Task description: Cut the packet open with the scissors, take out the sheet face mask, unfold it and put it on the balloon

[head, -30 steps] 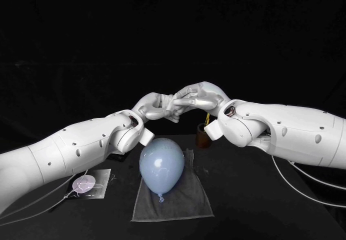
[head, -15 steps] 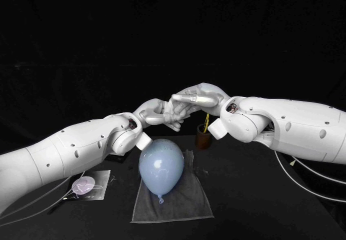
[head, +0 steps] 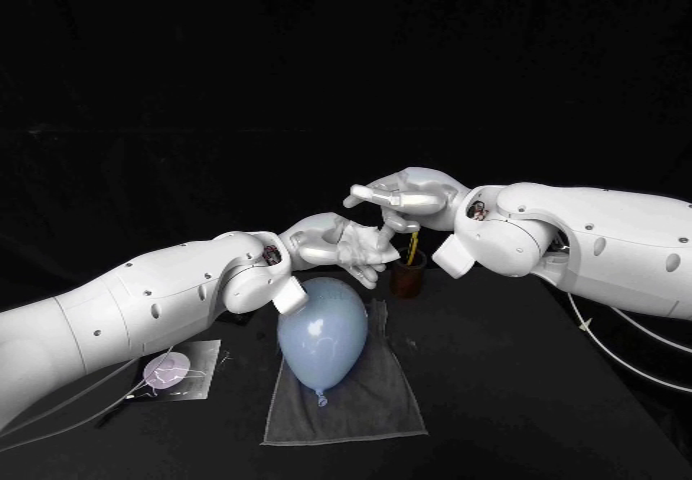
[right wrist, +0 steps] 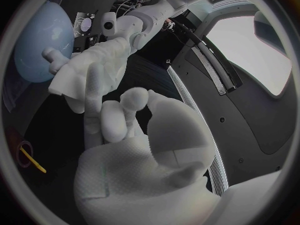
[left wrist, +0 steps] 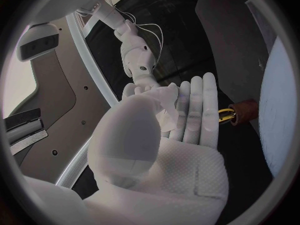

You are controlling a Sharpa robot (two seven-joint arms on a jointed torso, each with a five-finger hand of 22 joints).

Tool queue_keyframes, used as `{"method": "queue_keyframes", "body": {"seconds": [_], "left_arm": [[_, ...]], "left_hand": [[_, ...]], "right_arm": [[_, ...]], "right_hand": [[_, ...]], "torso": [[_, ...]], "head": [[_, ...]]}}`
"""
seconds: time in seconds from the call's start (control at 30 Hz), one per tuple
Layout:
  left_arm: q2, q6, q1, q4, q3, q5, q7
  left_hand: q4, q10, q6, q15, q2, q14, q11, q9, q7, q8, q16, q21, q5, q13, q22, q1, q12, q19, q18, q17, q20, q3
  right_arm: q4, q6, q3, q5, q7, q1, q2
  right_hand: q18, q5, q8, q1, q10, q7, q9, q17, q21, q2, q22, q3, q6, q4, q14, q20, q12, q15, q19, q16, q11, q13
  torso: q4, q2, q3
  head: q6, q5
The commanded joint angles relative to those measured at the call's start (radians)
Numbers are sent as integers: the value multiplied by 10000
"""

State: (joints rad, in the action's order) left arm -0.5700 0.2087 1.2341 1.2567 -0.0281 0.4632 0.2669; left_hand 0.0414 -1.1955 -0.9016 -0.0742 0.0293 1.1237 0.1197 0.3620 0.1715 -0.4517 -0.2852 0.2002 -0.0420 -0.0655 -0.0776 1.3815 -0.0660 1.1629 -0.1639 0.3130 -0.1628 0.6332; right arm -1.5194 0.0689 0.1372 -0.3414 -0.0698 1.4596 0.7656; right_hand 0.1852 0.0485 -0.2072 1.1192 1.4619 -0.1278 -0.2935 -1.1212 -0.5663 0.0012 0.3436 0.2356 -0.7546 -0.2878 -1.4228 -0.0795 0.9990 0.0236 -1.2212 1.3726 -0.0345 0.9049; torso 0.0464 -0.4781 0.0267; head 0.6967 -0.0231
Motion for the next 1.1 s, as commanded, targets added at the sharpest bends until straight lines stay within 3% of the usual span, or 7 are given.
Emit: {"method": "queue_keyframes", "body": {"seconds": [0.03,0.37,0.57,0.73,0.87,0.93,1.1], "left_arm": [[-10,976,6,150,3,-241,-118],[-242,1951,7,429,-33,-1172,-432],[-491,2391,7,653,-41,-1404,-559],[-735,2466,-1,912,-46,-1471,-586],[-915,2401,-20,1098,-48,-1490,-584],[-1004,2366,-33,1186,-49,-1441,-584],[-1133,2304,-50,1340,-51,-1205,-572]], "left_hand": [[26,17,-14,30,-43,39,7,780,-7,17,47,29,-65,10,-10,59,46,49,-180,16,18,-5],[-10,6,-10,23,-42,51,1,808,-24,18,63,24,-65,6,-5,19,36,43,-172,31,6,-54],[-17,-1,-12,23,-31,52,-5,822,-34,17,73,11,-65,4,2,9,32,23,-170,38,1,-76],[-17,-4,-14,23,-25,48,-8,830,-38,16,81,5,-65,3,6,7,31,13,-170,41,-1,-86],[-17,-5,-15,22,-25,46,-8,832,-39,16,84,6,-65,3,5,6,31,14,-170,41,-1,-89],[-17,-6,-15,23,-25,46,-9,833,-39,16,85,7,-65,3,5,7,31,16,-171,42,0,-91],[-13,-6,-16,27,-29,47,-12,841,-41,16,90,16,-65,3,1,14,32,30,-177,46,5,-97]], "right_arm": [[-113,-484,-11,-612,529,72,105],[-930,589,-11,-1445,-1172,261,1164],[-1658,703,17,-2636,-1588,299,1965],[-2307,1090,98,-3416,-1800,251,2484],[-2778,1512,146,-4252,-1857,124,2797],[-2933,1547,169,-4886,-1778,75,2884],[-3135,1414,206,-6120,-1587,-83,2893]], "right_hand": [[-95,-8,81,-20,74,-111,23,-1307,-653,369,495,-455,-123,-22,-507,5,1555,-34,5,759,-126,1753],[-174,260,42,2501,594,-211,144,-4038,-2696,746,2424,648,-1254,1795,-1350,-99,4324,-125,32,1855,-247,5014],[-314,1633,291,2220,713,-142,375,-4496,-3936,472,3790,2332,-1495,2689,-1480,-44,4722,-57,-255,1982,-187,5523],[-272,1459,574,1169,293,-44,549,-4496,-4118,85,3903,3826,-1509,3305,-1480,27,4269,44,-131,1982,-53,5179],[-501,1182,607,976,-937,-49,542,-4496,-5113,-47,5144,4310,-1536,3679,-1480,96,2986,52,-984,1982,-54,4060],[-1367,1030,429,862,215,-95,443,-4496,-8382,-14,9744,4243,-1862,3772,-1480,28,4514,-36,-2708,1982,-164,5473],[-1465,1603,576,814,1023,-63,461,-4496,-8875,334,10403,4675,-1665,3909,-1480,36,5625,7,-2896,1982,-103,6567]], "torso": [[-12,-1,6],[1,-5,7],[8,-3,-3],[22,-13,-17],[11,0,-10],[7,2,-8],[-3,-7,6]], "head": [[16,-1],[8,43],[10,94],[7,139],[33,195],[30,202],[42,259]]}}
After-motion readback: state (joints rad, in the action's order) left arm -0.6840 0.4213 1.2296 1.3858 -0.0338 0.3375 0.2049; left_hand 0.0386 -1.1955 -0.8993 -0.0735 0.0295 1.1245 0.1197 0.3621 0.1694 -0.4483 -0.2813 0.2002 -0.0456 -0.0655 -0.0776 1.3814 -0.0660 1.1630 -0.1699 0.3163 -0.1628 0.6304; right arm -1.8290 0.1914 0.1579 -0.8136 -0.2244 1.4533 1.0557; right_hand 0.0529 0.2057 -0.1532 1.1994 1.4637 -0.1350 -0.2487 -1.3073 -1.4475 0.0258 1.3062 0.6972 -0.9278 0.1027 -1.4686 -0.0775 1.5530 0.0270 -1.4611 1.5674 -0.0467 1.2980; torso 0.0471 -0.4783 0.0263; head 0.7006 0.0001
